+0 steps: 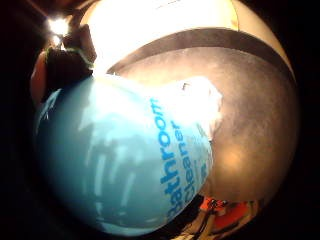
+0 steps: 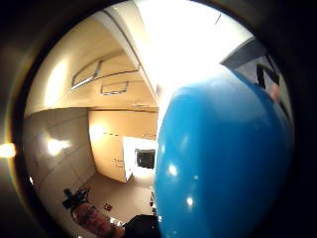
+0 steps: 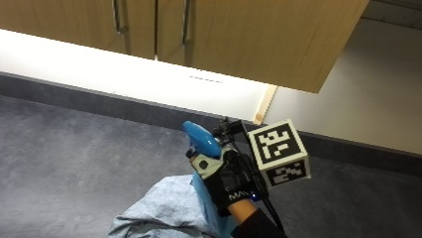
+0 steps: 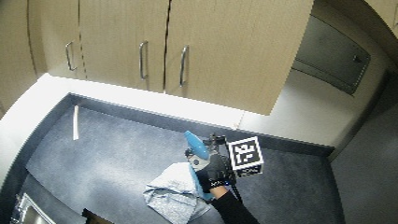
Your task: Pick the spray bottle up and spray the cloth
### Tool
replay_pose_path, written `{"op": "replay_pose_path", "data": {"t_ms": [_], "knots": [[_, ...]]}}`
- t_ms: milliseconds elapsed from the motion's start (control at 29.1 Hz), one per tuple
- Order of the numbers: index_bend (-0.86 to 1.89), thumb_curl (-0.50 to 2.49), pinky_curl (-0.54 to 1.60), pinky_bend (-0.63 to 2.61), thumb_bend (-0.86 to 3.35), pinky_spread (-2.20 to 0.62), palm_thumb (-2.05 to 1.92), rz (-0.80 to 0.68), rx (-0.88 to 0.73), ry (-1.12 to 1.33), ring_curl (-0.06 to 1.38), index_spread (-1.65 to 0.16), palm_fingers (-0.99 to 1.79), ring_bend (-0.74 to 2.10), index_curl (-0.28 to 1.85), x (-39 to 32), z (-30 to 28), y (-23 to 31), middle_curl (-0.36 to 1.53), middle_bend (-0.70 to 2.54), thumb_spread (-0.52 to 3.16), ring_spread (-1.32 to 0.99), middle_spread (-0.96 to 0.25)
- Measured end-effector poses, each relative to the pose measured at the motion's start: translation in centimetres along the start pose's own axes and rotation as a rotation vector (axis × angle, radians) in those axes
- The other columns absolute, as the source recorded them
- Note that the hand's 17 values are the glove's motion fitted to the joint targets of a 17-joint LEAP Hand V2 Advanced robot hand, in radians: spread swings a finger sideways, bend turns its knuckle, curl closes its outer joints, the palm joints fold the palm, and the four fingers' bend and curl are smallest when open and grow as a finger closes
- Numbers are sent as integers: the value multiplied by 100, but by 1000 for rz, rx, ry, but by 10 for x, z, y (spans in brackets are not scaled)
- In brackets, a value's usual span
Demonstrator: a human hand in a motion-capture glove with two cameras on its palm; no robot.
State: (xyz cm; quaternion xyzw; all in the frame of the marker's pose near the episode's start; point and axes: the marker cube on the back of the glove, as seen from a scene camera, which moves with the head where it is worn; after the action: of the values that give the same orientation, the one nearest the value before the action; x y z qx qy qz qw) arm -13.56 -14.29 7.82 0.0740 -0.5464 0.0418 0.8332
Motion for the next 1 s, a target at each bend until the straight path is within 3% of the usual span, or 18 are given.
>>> {"op": "replay_pose_path", "data": {"t_ms": [137, 550, 996], "knots": [[41, 72, 26, 20, -2, 9, 116, 91, -119, 145, 43, -15, 114, 20, 61, 10, 14, -8, 55, 38, 65, -3, -6], [36, 73, 32, 27, -3, 8, 113, 584, -550, 650, 45, -15, 120, 25, 61, 95, 60, 4, 54, 36, 59, -3, -5], [36, 74, 35, 29, -2, 8, 112, 680, -692, 824, 46, -16, 120, 27, 61, 120, 77, 20, 54, 36, 55, -3, -5]]}}
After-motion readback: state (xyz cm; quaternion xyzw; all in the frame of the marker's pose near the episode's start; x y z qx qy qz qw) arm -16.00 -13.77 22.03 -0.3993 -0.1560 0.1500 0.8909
